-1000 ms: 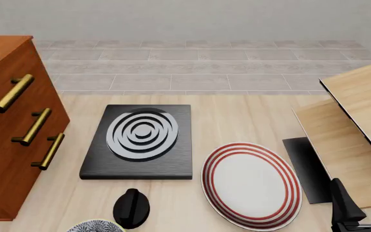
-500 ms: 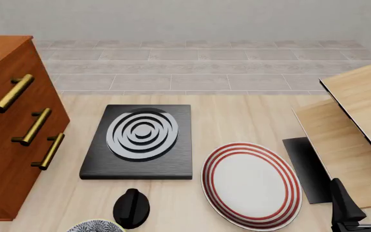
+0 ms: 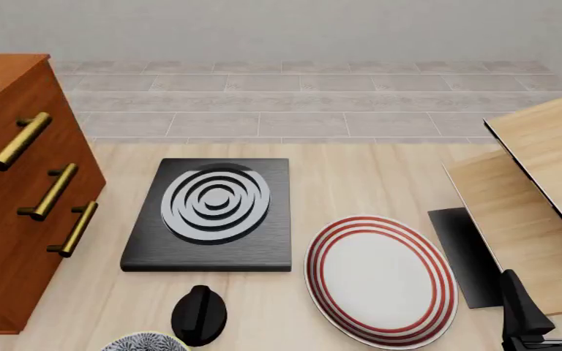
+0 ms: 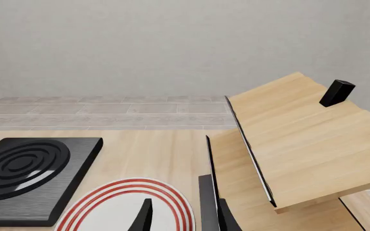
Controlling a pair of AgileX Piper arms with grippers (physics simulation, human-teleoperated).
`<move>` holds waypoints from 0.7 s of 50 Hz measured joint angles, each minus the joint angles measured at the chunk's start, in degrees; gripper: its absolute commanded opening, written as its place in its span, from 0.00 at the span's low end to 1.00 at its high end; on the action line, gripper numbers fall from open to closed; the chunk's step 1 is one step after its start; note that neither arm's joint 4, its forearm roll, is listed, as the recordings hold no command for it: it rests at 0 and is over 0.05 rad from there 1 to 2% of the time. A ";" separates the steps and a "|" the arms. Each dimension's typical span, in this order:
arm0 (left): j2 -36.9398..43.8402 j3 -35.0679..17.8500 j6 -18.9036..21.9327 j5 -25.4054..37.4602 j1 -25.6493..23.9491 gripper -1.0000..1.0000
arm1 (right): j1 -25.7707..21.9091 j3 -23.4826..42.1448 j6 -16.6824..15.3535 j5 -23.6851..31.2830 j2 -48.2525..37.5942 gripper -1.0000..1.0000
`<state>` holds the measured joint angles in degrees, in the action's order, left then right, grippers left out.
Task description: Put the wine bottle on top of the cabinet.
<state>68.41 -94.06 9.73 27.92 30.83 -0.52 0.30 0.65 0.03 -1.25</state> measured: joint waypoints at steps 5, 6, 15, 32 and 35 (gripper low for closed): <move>-0.44 2.57 -0.17 -4.34 0.01 0.00 | 0.00 0.00 0.00 0.00 0.00 1.00; -0.51 2.90 -0.21 -4.88 0.00 0.00 | 0.00 0.00 0.00 0.00 0.00 1.00; 0.80 6.46 -0.15 -0.56 -0.11 1.00 | 0.00 0.00 0.01 0.00 0.00 1.00; 1.90 7.07 -0.05 4.55 -0.62 1.00 | 0.00 0.00 0.00 0.00 0.01 1.00; 1.84 6.87 -0.03 5.01 -0.86 1.00 | 0.00 0.00 0.00 0.00 0.01 1.00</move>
<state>70.25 -87.19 9.70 32.93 29.97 -0.51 0.30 0.65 0.03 -1.24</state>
